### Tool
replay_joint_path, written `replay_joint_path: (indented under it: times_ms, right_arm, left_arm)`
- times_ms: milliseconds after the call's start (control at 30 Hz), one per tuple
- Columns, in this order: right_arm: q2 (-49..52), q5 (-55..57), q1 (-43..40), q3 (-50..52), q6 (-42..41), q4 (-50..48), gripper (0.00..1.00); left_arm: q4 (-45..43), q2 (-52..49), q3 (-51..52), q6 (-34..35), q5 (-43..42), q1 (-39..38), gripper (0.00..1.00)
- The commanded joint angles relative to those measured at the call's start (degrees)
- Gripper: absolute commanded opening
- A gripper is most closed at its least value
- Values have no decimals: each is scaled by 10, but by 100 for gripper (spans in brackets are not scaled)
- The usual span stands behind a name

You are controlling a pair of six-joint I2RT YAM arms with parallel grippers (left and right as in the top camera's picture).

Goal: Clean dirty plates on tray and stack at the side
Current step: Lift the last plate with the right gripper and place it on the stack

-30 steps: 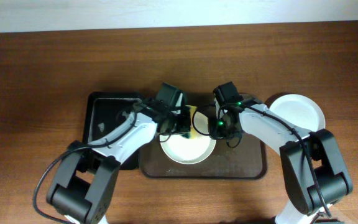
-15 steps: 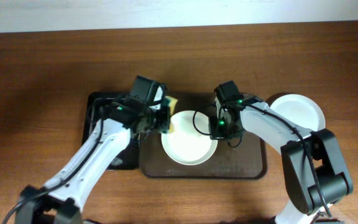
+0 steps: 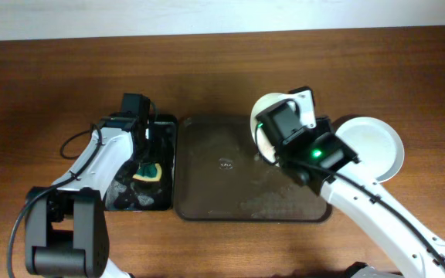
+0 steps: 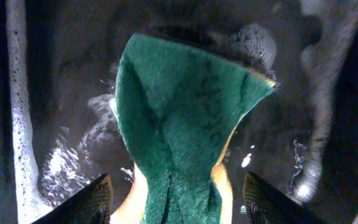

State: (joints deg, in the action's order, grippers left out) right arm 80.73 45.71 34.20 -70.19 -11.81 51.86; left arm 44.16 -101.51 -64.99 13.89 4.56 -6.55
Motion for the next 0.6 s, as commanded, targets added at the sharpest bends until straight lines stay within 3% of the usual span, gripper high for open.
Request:
replay_joint_path:
  times_ms: [0, 100, 167, 200, 233, 400, 433, 467, 500, 533, 567]
  right_arm:
    - [-7, 122, 47, -10, -4, -4, 4]
    - [-7, 122, 53, -10, -4, -5, 4]
    - [-7, 119, 53, -10, -6, -5, 4]
    - [-7, 112, 53, -10, -7, -5, 4]
    - [-7, 97, 50, -10, -6, -6, 4]
    - [-8, 58, -1, -10, -68, 2, 4]
    - [-8, -5, -40, -10, -71, 2, 4]
    - [-8, -48, -66, -10, -71, 2, 4]
    - [-8, -96, -99, -10, -72, 2, 4]
    - [-8, -148, -138, -10, -79, 2, 4]
    - [-8, -211, -187, -10, -85, 1, 4]
  left_arm:
    - [19, -7, 8, -3, 4, 3, 72]
    - [19, -7, 46, -1, -18, 3, 71]
    - [9, -7, 68, -1, -18, 3, 59]
    - [7, -7, 71, -1, -18, 3, 38]
    - [3, -7, 71, -1, -18, 3, 0]
    - [6, 21, 70, 2, -18, 3, 0]
    - [9, 61, 70, 2, -18, 3, 0]
    - [10, 83, 70, 2, -18, 3, 23]
    - [8, 106, 70, 2, -17, 3, 67]
    - [-5, 136, 70, 1, -17, 3, 76]
    - [-26, 151, 70, 1, -15, 3, 78]
